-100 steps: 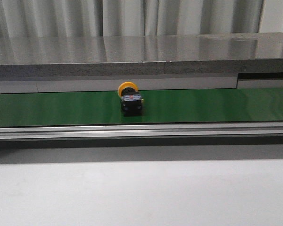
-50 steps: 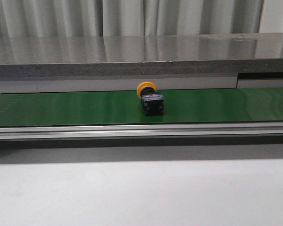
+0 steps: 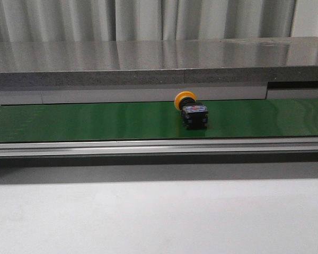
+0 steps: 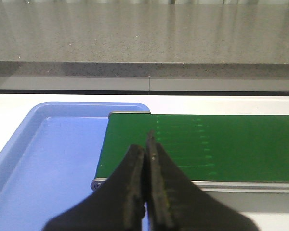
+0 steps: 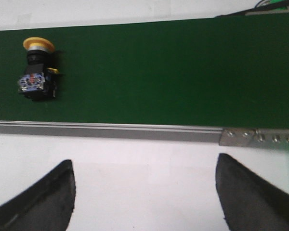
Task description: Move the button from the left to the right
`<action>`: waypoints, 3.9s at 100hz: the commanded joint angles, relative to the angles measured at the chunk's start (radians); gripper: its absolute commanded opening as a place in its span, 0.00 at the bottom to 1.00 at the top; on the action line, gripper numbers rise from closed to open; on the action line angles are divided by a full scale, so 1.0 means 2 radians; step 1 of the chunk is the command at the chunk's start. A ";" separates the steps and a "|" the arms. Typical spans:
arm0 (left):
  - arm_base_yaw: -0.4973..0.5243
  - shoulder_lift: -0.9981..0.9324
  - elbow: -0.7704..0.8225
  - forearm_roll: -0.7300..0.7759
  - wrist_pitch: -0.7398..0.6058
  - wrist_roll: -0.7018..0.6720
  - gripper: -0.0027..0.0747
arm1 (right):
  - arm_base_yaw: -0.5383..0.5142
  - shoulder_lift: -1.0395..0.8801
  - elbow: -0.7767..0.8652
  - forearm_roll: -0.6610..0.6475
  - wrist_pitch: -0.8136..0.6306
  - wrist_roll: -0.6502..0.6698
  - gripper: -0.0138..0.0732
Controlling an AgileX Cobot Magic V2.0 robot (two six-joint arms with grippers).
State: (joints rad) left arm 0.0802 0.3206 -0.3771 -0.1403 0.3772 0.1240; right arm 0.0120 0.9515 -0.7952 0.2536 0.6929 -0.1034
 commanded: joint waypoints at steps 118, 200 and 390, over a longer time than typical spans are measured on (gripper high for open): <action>-0.003 0.004 -0.014 -0.003 -0.038 0.001 0.01 | 0.112 0.386 -0.220 -0.021 -0.090 -0.066 0.84; -0.003 0.004 -0.014 -0.003 -0.038 0.001 0.01 | 0.030 0.350 -0.292 -0.054 0.003 -0.057 0.43; -0.003 0.004 -0.014 -0.003 -0.038 0.001 0.01 | -0.247 0.480 -0.327 -0.050 -0.004 -0.166 0.75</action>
State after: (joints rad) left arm 0.0802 0.3206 -0.3771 -0.1398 0.3772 0.1253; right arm -0.4782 1.9670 -1.4161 0.1426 0.7175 -0.4283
